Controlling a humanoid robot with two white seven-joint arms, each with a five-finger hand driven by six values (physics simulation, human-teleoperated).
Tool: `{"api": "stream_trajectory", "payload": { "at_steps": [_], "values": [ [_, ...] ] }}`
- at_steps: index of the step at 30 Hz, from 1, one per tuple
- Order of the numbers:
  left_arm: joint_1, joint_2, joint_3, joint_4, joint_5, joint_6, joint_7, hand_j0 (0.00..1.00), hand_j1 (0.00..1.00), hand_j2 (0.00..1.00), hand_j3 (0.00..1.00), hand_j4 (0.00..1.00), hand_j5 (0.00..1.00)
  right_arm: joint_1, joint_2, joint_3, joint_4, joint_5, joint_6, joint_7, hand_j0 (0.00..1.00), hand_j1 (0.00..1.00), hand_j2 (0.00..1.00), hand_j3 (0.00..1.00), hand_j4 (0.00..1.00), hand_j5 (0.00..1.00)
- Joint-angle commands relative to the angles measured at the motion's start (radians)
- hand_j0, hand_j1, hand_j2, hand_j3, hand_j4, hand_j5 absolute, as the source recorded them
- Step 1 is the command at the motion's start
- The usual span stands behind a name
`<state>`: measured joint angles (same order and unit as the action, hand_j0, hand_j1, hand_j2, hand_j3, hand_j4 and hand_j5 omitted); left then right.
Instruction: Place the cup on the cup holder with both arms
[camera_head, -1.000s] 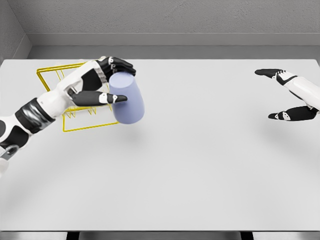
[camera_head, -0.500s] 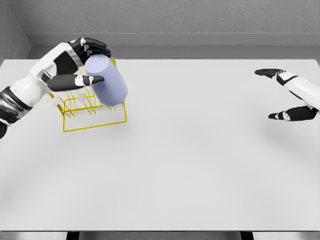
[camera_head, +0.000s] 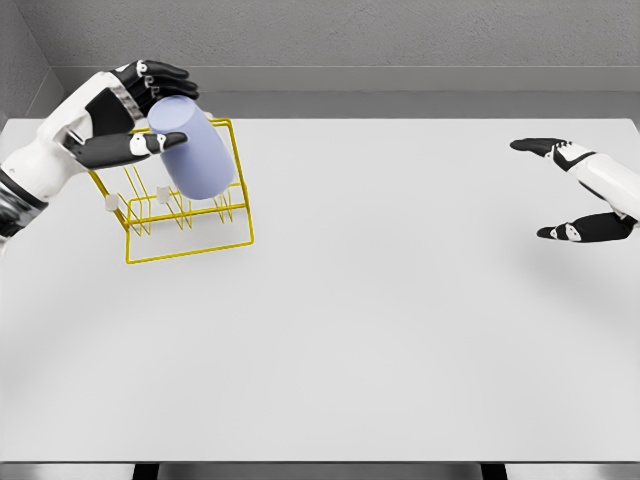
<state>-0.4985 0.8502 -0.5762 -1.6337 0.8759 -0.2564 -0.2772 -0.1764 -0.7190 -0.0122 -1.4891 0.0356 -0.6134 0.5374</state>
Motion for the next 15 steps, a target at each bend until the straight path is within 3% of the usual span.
{"api": "stream_trajectory", "payload": {
  "at_steps": [1,4,8,15],
  "values": [
    [0.000,-0.002,0.001,0.008,0.005,0.000,0.000,0.67,0.67,0.67,0.67,0.67,0.67,0.000,0.000,0.000,0.007,-0.008,0.003,0.000,1.00,1.00,1.00,1.00,1.00,1.00],
    [0.002,-0.003,-0.001,0.008,-0.006,0.003,0.000,0.82,0.82,0.82,0.82,0.82,0.82,0.000,0.000,0.000,0.007,-0.008,0.003,0.000,1.00,1.00,1.00,1.00,1.00,1.00],
    [-0.006,-0.008,-0.002,0.008,-0.014,0.006,-0.002,0.93,0.93,0.93,0.93,0.93,0.93,0.000,0.000,0.000,0.006,-0.008,0.003,0.000,1.00,1.00,1.00,1.00,1.00,1.00],
    [-0.020,-0.011,-0.002,0.006,-0.028,0.008,0.000,1.00,1.00,1.00,1.00,1.00,1.00,0.000,0.000,0.000,0.007,-0.008,0.003,0.000,1.00,1.00,1.00,1.00,1.00,1.00]
  ]
}}
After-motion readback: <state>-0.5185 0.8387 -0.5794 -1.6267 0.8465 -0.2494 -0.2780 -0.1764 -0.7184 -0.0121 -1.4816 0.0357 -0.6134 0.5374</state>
